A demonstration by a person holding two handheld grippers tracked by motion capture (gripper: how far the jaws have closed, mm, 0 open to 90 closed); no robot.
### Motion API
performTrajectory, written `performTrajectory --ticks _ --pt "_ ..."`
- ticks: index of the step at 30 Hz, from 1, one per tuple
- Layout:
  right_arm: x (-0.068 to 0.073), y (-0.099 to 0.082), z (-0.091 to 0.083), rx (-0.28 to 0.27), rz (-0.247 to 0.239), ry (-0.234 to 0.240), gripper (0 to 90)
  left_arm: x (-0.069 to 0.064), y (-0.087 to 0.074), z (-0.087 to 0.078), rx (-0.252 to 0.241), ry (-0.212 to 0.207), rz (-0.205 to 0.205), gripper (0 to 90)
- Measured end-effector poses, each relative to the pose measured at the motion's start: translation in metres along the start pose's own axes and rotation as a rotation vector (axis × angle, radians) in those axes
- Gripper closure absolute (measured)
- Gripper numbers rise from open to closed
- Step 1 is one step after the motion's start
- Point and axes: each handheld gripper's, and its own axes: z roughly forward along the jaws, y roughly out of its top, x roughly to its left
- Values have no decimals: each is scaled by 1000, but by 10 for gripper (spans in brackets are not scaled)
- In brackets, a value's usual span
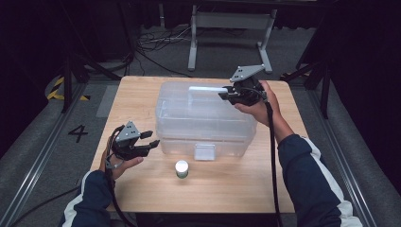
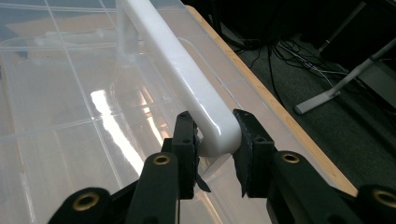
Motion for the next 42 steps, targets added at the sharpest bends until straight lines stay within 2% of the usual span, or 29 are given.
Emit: performTrajectory --ticks 1,6,12,19,26,42 --pt "0 0 0 1 -2 -1 723 -1 1 0 -3 2 4 577" --pt "0 1 0 4 -3 -1 722 -3 6 -1 -33 -20 -13 691" --pt "-1 2 0 9 1 0 722 -4 8 2 -53 -9 -49 754" --pt "-2 3 0 6 5 -11 721 -3 10 4 -82 -4 -65 812" --pt "-4 4 0 9 7 -9 721 -3 12 7 -87 10 -44 894" --pt "-11 11 1 41 22 0 719 -2 19 8 -94 29 -14 898"
